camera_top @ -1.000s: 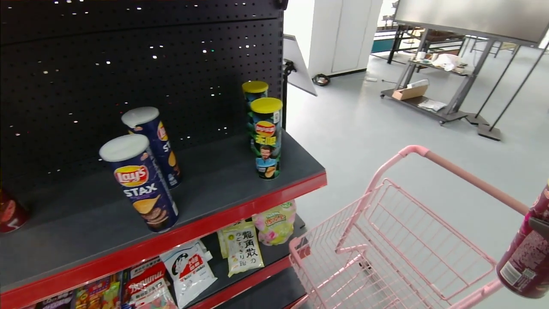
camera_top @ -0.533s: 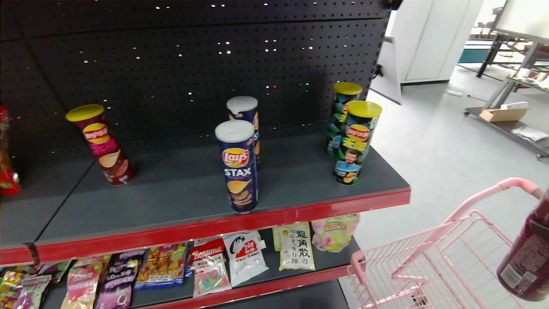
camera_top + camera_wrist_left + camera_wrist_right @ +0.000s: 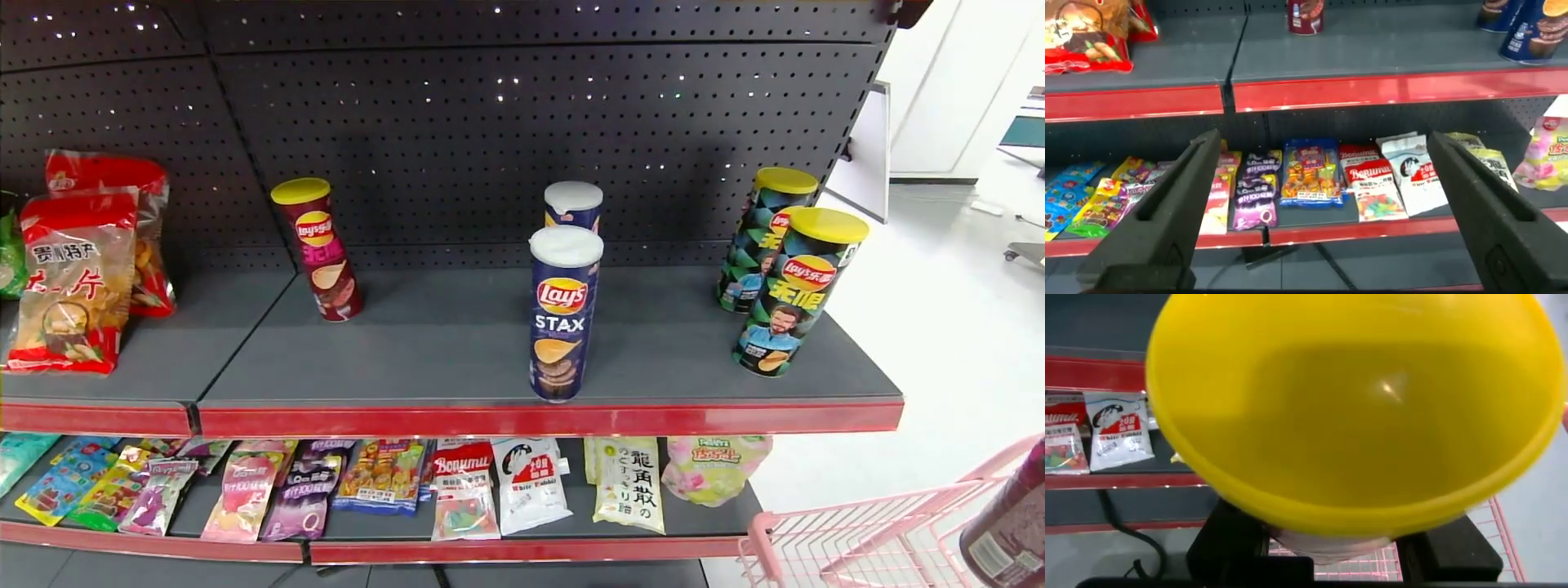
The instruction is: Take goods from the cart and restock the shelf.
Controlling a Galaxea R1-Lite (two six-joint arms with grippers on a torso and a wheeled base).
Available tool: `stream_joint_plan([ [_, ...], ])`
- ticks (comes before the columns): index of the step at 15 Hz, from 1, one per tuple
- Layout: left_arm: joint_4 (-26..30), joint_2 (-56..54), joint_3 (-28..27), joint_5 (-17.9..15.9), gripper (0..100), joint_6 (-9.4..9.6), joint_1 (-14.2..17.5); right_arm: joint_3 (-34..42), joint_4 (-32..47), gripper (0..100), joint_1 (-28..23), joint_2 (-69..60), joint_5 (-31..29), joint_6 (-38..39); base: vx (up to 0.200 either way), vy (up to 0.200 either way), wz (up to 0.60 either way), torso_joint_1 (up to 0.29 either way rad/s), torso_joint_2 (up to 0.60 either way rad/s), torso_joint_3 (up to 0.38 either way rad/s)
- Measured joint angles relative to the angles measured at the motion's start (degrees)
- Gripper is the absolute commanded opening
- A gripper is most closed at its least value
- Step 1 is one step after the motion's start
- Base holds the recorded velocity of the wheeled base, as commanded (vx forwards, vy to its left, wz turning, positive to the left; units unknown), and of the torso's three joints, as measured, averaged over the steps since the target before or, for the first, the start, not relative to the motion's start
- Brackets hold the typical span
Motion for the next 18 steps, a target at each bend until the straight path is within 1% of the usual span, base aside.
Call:
stream_joint_plan([
  [3,-0.02,0.00,0.02,0.00,100,0.00,-0.02,3.58,0.24,0,0.00,-8.37,4.41,-0.11,0.000,0.000,0.00,0.000,0.00,0.000],
  [4,-0.02,0.00,0.02,0.00,100,0.02,0.00,5.27,0.46,0,0.05,-11.70,6.52,-0.21,0.000,0.200,0.00,0.002,0.00,0.007],
  [6,0.00,0.00,0.02,0.00,100,0.02,-0.05,8.46,0.71,0,-0.09,-17.27,8.73,-0.27,0.000,0.200,0.00,-0.015,0.00,0.007],
  [9,0.04,0.00,0.02,0.02,100,0.02,-0.09,10.34,0.78,0,-0.15,-21.60,9.12,-0.29,0.000,0.200,0.00,0.012,0.00,0.002],
  [16,-0.02,0.00,0.02,0.00,100,0.07,-0.02,10.72,0.82,0,-0.15,-23.45,9.28,-0.29,0.000,0.200,0.00,-0.004,0.01,0.001],
  [18,0.00,0.00,0.02,0.00,100,0.05,-0.02,10.92,0.79,0,-0.13,-23.54,9.28,-0.29,0.200,0.200,0.00,0.002,0.00,0.000],
])
